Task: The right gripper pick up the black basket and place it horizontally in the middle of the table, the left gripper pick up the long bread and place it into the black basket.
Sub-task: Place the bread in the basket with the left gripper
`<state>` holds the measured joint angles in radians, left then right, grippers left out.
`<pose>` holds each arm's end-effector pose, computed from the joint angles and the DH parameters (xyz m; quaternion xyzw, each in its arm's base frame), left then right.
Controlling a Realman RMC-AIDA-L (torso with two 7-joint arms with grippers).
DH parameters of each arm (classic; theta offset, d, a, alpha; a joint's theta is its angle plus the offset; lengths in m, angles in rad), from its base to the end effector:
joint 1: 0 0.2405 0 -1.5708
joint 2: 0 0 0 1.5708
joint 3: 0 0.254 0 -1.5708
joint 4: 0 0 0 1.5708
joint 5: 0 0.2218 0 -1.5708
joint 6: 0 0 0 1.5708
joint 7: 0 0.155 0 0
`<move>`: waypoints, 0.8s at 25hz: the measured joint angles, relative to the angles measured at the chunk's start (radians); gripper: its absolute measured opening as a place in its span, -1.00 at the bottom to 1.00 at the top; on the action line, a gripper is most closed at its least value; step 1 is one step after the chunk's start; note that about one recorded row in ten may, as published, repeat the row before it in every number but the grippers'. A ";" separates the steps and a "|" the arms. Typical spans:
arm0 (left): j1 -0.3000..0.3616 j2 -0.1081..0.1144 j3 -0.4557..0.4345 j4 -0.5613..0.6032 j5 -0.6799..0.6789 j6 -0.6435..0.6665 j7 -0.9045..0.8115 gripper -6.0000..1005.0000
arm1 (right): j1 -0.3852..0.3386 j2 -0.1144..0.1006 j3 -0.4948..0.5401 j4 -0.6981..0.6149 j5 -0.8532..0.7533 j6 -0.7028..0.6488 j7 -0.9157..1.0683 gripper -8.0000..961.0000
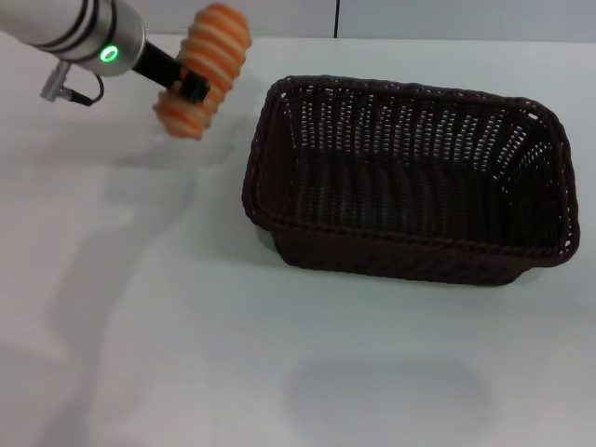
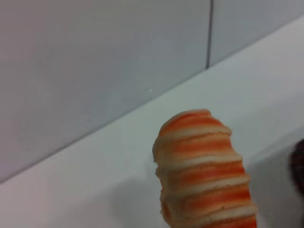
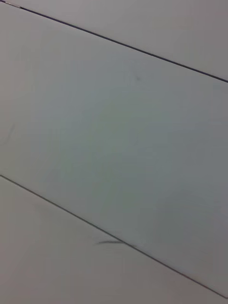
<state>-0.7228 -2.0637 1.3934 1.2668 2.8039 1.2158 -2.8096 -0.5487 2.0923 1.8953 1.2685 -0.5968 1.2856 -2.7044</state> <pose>-0.1557 0.4400 0.0121 -0.8622 -0.3323 0.1161 0.3643 0.3224 0.1563 0.1446 -0.6956 0.0043 0.2257 0.6820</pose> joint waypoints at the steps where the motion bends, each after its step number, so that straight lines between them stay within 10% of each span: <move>1: 0.016 0.000 0.000 0.042 -0.021 0.017 0.007 -0.30 | 0.000 0.000 0.000 0.000 0.000 0.000 0.000 0.13; 11: 0.127 -0.004 0.189 0.380 -0.264 0.102 0.023 -0.42 | 0.015 -0.001 -0.001 0.003 0.000 -0.001 0.000 0.13; 20: 0.091 -0.007 0.384 0.373 -0.417 0.004 0.026 -0.54 | 0.024 -0.002 -0.006 0.001 0.000 -0.002 0.000 0.13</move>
<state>-0.6316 -2.0705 1.7774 1.6395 2.3868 1.2199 -2.7833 -0.5243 2.0905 1.8891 1.2698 -0.5969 1.2837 -2.7049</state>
